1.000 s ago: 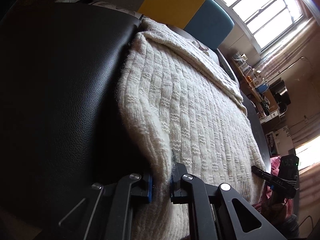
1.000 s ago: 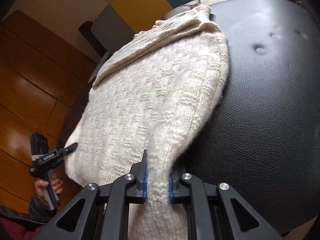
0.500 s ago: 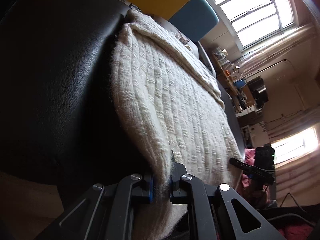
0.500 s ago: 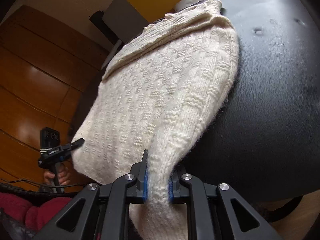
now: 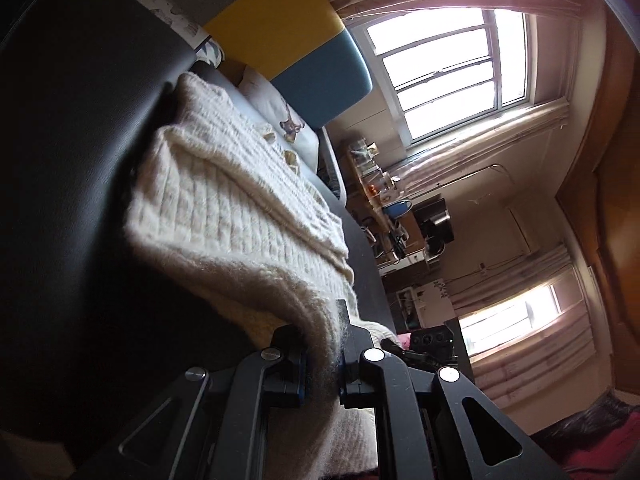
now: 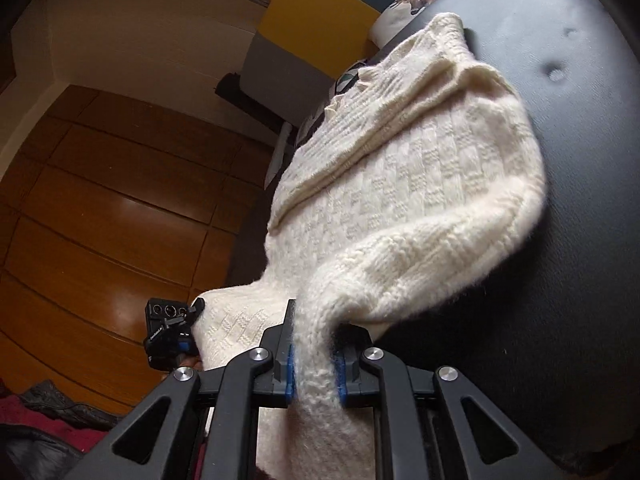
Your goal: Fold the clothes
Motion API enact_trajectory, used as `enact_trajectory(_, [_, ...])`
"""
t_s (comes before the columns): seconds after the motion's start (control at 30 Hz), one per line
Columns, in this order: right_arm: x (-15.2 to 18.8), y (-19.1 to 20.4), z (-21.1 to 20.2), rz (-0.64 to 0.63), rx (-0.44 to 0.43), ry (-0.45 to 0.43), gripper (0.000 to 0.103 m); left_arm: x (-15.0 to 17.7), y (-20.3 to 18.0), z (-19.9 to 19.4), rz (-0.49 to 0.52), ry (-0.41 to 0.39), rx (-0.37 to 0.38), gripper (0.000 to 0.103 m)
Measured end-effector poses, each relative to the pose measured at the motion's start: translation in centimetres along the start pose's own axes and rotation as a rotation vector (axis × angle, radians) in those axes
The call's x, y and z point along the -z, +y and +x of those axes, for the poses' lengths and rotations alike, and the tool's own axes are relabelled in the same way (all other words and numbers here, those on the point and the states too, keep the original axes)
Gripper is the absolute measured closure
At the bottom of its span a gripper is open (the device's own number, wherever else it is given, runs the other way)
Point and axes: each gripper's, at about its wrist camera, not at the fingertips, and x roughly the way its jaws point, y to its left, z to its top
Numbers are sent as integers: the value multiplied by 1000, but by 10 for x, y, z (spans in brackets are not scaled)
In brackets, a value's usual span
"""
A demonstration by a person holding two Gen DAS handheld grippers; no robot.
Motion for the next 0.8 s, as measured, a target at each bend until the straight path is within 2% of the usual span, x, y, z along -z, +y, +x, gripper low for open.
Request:
enact_trajectory(0.23, [-56, 13, 13, -24, -34, -79, 90, -68, -9, 21, 6, -94, 99, 93])
enact_trajectory(0.33, [-99, 9, 24, 0, -40, -124, 90, -109, -4, 36, -21, -132, 122, 93])
enact_trajectory(0.43, [-145, -22, 42, 128, -3, -159, 90, -149, 20, 66, -103, -142, 62, 93])
enact_trajectory(0.5, [-167, -47, 59, 197, 61, -148, 89, -170, 46, 92, -180, -133, -3, 93])
enact_trajectory(0.57, [-175, -67, 69, 244, 88, -123, 90, -180, 75, 113, -255, -112, -77, 93])
enact_trajectory(0.67, [-175, -64, 73, 201, 101, -108, 92, -177, 103, 129, -313, -78, -124, 93])
enact_trajectory(0.8, [-156, -60, 74, 155, 115, -47, 92, -157, 104, 120, -280, -66, -129, 93])
